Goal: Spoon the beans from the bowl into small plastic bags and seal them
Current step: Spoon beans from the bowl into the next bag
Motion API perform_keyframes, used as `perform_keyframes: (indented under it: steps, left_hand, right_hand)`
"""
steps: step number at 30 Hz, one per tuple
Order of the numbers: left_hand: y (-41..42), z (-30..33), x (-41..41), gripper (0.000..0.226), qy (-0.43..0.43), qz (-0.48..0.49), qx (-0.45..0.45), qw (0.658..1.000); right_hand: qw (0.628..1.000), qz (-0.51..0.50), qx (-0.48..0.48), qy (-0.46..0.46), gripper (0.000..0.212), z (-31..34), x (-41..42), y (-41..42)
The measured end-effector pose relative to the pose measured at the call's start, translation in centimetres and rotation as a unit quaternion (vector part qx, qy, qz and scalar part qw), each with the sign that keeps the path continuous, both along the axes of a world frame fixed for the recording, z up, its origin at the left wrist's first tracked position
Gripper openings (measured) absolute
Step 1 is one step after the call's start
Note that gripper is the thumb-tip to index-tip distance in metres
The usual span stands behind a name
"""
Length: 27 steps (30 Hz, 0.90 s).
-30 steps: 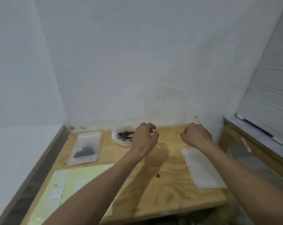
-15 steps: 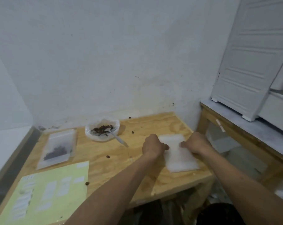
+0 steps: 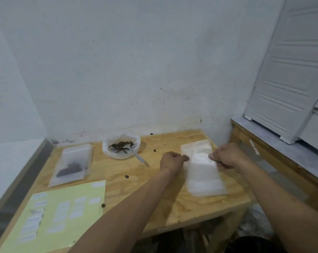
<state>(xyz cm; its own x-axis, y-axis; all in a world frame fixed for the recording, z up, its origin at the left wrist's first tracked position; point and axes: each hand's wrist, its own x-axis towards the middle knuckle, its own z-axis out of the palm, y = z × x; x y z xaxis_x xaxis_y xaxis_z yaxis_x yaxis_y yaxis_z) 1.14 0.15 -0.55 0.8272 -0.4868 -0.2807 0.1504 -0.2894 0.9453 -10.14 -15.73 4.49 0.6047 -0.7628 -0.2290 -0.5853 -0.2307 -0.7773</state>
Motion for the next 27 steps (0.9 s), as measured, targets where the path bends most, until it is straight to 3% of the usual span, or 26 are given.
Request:
perform_keyframes:
  steps: [2, 9, 12, 14, 16, 20, 27]
  left_hand:
    - [0.3, 0.4, 0.4, 0.031, -0.002, 0.039, -0.042, 0.998]
    - [3.4, 3.7, 2.5, 0.017, -0.029, 0.094, -0.163, 0.982]
    - [6.2, 4.9, 3.3, 0.011, -0.049, 0.096, -0.184, 0.977]
    - [8.3, 5.3, 3.8, 0.011, -0.074, 0.09, -0.18, 0.977]
    - [10.1, 5.6, 4.3, 0.014, -0.093, 0.084, -0.18, 0.976]
    - [13.1, 6.4, 5.4, 0.02, -0.11, 0.107, -0.16, 0.975]
    - [15.9, 6.7, 6.9, 0.018, -0.105, 0.147, -0.168, 0.969]
  right_hand:
    - [0.999, 0.012, 0.034, -0.025, 0.014, 1.0, 0.1, 0.1]
    - [0.993, 0.093, 0.055, -0.057, 0.016, 3.0, 2.8, 3.0]
    - [0.984, 0.14, -0.083, -0.073, 0.041, 3.0, 4.7, 5.1]
    - [0.952, 0.203, -0.21, -0.088, 0.055, 3.0, 5.9, 6.9]
    - [0.913, 0.269, -0.282, -0.12, 0.056, 2.8, 7.4, 8.8]
    - [0.875, 0.32, -0.343, -0.122, 0.046, 2.6, 10.4, 12.0]
    - [0.855, 0.324, -0.362, -0.182, 0.036, 2.5, 12.4, 15.0]
